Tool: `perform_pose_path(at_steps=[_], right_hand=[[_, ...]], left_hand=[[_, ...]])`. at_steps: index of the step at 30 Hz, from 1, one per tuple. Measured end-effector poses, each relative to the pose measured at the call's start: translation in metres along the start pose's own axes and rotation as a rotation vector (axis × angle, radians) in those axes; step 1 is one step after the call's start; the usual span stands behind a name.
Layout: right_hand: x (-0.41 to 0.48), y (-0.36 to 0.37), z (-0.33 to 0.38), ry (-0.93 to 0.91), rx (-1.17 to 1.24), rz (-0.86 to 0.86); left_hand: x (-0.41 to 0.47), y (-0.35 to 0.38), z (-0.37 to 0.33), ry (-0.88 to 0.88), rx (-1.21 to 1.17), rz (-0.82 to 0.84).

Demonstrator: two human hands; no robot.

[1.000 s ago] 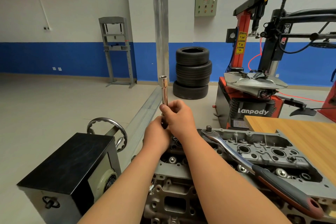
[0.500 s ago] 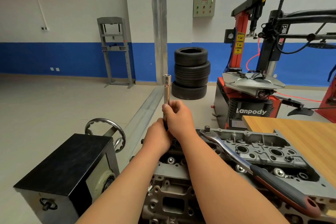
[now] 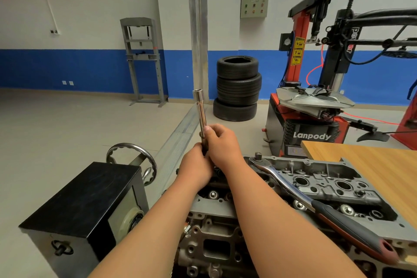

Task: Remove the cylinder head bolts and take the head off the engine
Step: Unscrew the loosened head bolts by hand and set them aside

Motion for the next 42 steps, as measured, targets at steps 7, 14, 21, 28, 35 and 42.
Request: perform_pose_path(at_steps=[7,14,21,28,35,42], right_hand=[[-0.001,-0.002,0.001,-0.049,-0.049,-0.043],[0.0,0.001,0.002,-0.057,-0.008,0.042],[0.002,-0.004,0.001,-0.064,-0.025,-0.033],[0.007,-0.004,-0.006,0.013,0.068,-0.061],[0.013,-0.014,-0.005,0.022,0.108,-0.247],[0.013,-0.019,-0.005,0.016,0.135,-0.331]], left_hand=[[0.003,-0.004,-0.002,-0.046,0.026,-0.068],[-0.003,-0.004,-0.001,0.005,-0.166,-0.03],[-0.001,-0.006,-0.002,-0.007,-0.119,-0.081],[0.028,-0.008,0.012,0.074,0.51,0.367],[0.039,-0.006,-0.003,0.074,0.645,0.476],[0.042,-0.01,-0.014,0.034,0.672,0.538]])
Point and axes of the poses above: each hand's wrist, its own x-axis towards the middle knuckle, its own y-axis out of the palm, z = x × y, the point moved 3 cm from there along x, towards the middle knuckle, and after that the axes turned 1 degree about z, right-handed, at the moved point
